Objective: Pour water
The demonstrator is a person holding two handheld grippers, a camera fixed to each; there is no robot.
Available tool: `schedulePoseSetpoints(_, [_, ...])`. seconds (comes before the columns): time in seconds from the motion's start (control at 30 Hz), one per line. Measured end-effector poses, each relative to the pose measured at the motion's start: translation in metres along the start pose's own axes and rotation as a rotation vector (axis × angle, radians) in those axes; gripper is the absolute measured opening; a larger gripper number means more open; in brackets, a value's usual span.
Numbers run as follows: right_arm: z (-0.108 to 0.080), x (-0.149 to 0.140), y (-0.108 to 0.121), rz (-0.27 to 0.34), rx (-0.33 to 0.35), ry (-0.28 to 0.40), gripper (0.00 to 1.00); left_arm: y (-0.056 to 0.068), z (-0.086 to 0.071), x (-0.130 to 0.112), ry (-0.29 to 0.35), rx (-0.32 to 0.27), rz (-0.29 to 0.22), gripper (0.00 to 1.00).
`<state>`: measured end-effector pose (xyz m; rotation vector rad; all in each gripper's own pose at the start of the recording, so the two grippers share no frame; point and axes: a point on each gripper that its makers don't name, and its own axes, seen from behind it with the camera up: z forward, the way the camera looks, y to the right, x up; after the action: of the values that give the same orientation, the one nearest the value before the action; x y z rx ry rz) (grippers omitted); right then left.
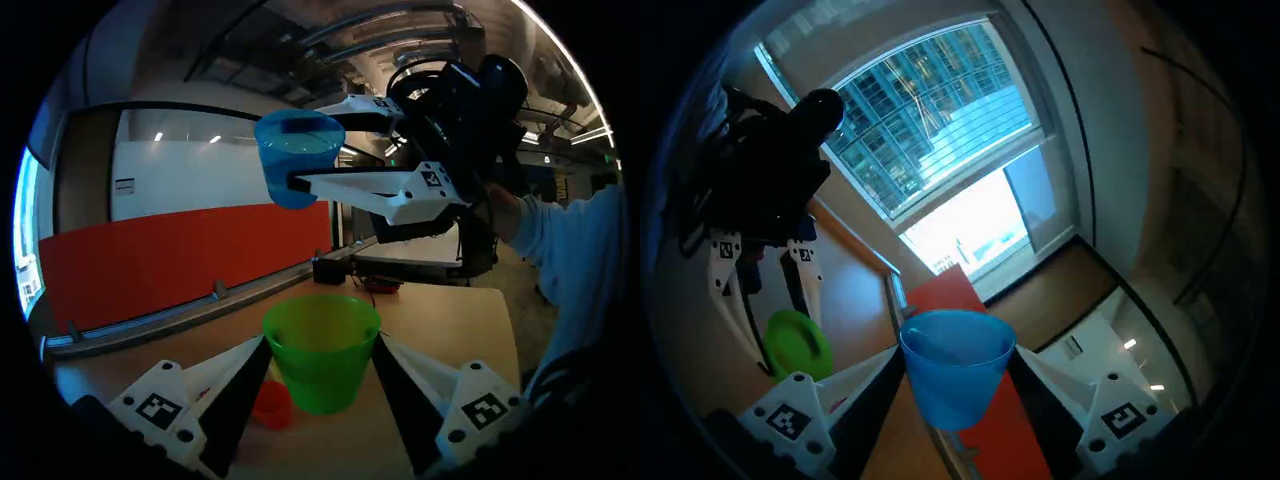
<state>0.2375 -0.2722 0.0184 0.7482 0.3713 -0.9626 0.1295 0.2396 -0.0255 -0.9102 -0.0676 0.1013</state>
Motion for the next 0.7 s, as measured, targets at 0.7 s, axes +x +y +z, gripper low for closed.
schedulePoseSetpoints(0.7, [0.006,0.001,0.017,-0.134,-0.03,-0.002,0.9,0.001,0.004,0.002,0.004,-0.007,0.003,0.85])
